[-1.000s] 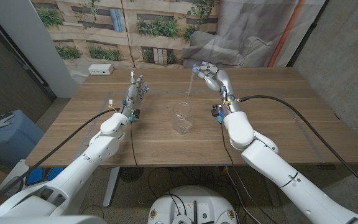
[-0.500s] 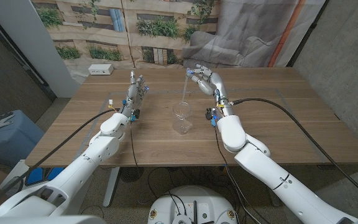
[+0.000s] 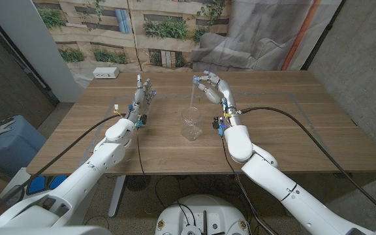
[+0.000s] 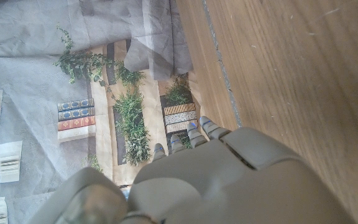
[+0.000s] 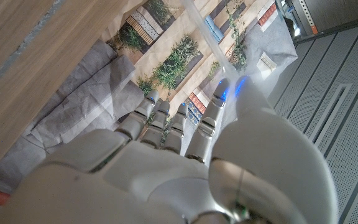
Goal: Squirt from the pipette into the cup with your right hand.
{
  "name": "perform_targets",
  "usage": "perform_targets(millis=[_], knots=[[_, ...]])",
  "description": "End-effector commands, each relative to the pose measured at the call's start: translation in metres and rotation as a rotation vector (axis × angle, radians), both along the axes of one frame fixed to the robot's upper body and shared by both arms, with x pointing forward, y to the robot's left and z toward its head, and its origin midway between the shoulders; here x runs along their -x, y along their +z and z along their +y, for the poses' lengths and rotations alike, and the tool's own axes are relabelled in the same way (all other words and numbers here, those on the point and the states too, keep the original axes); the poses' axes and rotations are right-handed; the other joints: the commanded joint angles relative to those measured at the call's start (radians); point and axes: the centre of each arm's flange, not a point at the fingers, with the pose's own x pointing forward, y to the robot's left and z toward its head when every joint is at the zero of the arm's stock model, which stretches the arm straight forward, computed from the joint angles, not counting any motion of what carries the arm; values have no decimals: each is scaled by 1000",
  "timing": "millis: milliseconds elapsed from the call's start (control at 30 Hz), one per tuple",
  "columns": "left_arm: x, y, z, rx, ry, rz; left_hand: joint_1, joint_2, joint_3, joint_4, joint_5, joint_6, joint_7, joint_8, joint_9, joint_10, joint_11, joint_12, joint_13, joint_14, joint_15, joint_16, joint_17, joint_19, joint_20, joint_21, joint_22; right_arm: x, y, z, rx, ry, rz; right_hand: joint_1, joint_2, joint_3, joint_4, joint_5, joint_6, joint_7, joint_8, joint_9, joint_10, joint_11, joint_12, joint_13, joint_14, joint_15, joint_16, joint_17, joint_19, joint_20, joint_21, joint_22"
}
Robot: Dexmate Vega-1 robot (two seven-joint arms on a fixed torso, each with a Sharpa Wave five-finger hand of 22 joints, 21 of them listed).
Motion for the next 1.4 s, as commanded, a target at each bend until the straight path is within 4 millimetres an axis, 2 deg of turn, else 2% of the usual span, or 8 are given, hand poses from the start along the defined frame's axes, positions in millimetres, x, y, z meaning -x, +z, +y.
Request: perform_targets(millis=[33, 867, 1400], knots=[[0, 0, 0, 0, 0, 0, 1, 43, -6, 1, 5, -7, -6, 6, 2, -4, -3, 5, 5, -8, -115, 6, 2, -6, -91, 6, 2, -8, -12, 5, -1, -19, -7, 9, 11, -4, -1, 4, 10, 0, -2, 2, 10, -3, -1, 3, 9, -59, 4, 1, 3, 0, -3, 4], [0, 0, 0, 2, 3, 0, 1, 42, -6, 1, 5, -7, -6, 6, 2, -6, -2, 4, 5, -10, -114, 5, 2, -7, -91, 5, 2, -11, -29, -1, 21, -27, 32, 19, 13, -6, -2, 7, 8, 0, -5, 2, 10, -4, -3, 3, 9, -60, 5, 3, 3, 0, -4, 4], [0, 0, 0, 2, 3, 1, 1, 42, -6, 1, 5, -6, -6, 6, 2, -7, -2, 4, 5, -10, -113, 5, 2, -7, -91, 5, 2, -20, -39, -2, 51, -40, 34, 21, 13, -10, 0, 8, 4, -1, -9, 2, 10, -5, -4, 3, 7, -59, 4, 4, 2, 0, -4, 4]])
